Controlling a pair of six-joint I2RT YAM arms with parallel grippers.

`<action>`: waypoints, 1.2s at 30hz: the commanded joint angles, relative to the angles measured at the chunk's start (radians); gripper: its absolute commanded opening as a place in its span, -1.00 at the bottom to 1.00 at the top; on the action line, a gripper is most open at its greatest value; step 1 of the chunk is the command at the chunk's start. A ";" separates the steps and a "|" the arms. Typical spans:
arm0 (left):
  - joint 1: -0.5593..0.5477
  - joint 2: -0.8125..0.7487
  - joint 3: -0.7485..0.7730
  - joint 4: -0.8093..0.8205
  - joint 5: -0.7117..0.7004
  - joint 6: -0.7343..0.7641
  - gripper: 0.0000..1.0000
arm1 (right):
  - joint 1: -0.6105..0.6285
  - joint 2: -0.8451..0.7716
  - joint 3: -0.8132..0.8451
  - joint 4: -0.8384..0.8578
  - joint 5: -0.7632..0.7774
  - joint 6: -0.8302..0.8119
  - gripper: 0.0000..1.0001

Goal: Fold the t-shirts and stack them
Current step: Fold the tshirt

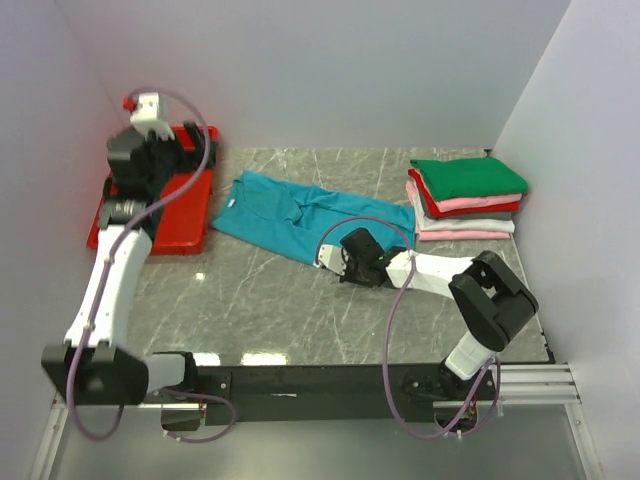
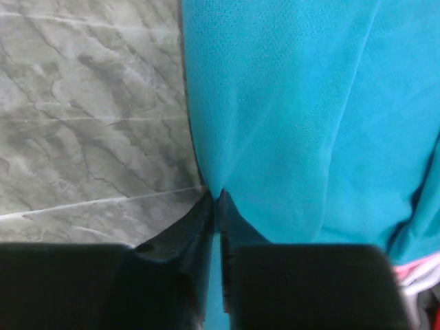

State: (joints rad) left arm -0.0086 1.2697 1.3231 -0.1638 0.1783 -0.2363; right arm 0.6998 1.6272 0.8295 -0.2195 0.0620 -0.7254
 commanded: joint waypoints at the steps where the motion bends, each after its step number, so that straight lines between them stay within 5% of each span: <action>1: -0.001 -0.122 -0.236 0.030 0.184 -0.135 0.99 | 0.047 0.010 -0.044 -0.041 0.032 0.037 -0.87; 4: 0.006 -0.255 -0.355 -0.018 0.159 -0.197 0.99 | 0.125 -0.023 -0.061 -0.098 -0.010 0.078 -1.00; 8: 0.006 -0.387 -0.450 -0.100 0.132 -0.207 0.99 | 0.388 -0.023 -0.041 -0.167 -0.091 0.171 -1.00; 12: 0.029 -0.499 -0.505 -0.172 0.127 -0.224 0.99 | 0.558 0.090 0.110 -0.256 -0.201 0.224 -1.00; 16: 0.029 -0.558 -0.528 -0.241 0.102 -0.238 0.99 | 0.584 0.103 0.272 -0.365 -0.275 0.215 0.07; 20: 0.029 -0.613 -0.542 -0.279 0.063 -0.227 0.99 | 0.428 -0.004 0.361 -0.400 -0.353 0.207 0.36; 26: 0.029 -0.632 -0.584 -0.269 0.093 -0.297 0.99 | -0.006 0.019 0.471 -0.247 -0.528 0.340 0.69; 32: 0.027 -0.584 -0.630 -0.252 0.135 -0.380 0.99 | -0.247 0.417 0.842 -0.184 -0.662 0.794 0.74; 36: 0.029 -0.615 -0.677 -0.226 0.145 -0.409 0.99 | -0.279 0.565 0.976 -0.124 -0.553 1.024 0.74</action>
State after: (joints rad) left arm 0.0166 0.6872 0.6682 -0.4313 0.2920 -0.6003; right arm 0.4225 2.1151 1.7309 -0.3737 -0.5152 0.0296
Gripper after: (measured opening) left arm 0.994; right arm 0.867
